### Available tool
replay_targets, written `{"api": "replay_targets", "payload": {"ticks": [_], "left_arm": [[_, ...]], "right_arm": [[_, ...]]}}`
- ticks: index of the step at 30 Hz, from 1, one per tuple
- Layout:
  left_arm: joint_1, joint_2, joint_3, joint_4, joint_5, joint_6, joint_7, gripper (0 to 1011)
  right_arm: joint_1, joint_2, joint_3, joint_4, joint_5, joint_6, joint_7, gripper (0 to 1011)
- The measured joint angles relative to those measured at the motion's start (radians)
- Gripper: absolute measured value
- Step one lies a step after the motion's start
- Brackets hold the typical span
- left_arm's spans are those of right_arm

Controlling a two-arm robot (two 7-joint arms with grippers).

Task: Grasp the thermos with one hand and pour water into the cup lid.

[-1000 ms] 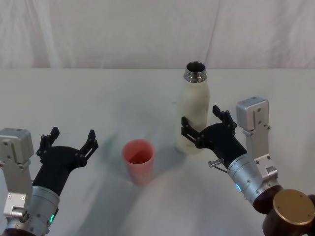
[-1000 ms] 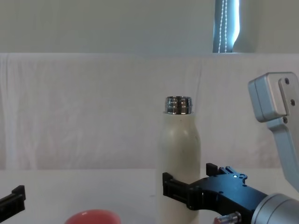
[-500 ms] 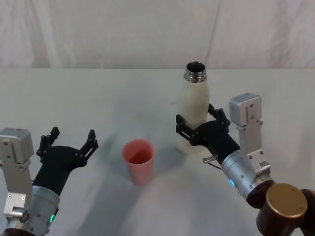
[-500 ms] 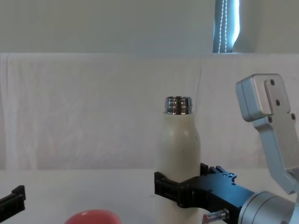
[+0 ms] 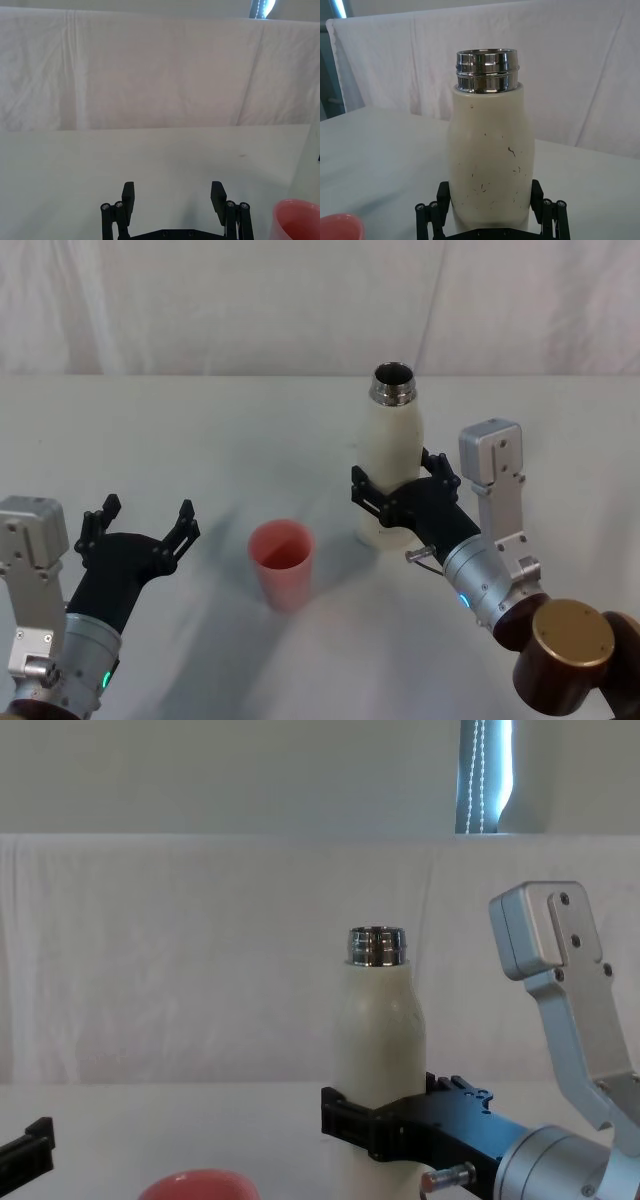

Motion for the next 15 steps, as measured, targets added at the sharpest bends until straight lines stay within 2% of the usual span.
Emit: {"api": "replay_targets", "payload": {"ticks": [15], "left_arm": [[0.0, 0.0, 0.0, 0.0, 0.0, 0.0, 0.0, 1001]], "right_arm": [[0.037, -0.011, 0.001, 0.047, 0.022, -0.001, 0.008, 1001]]}}
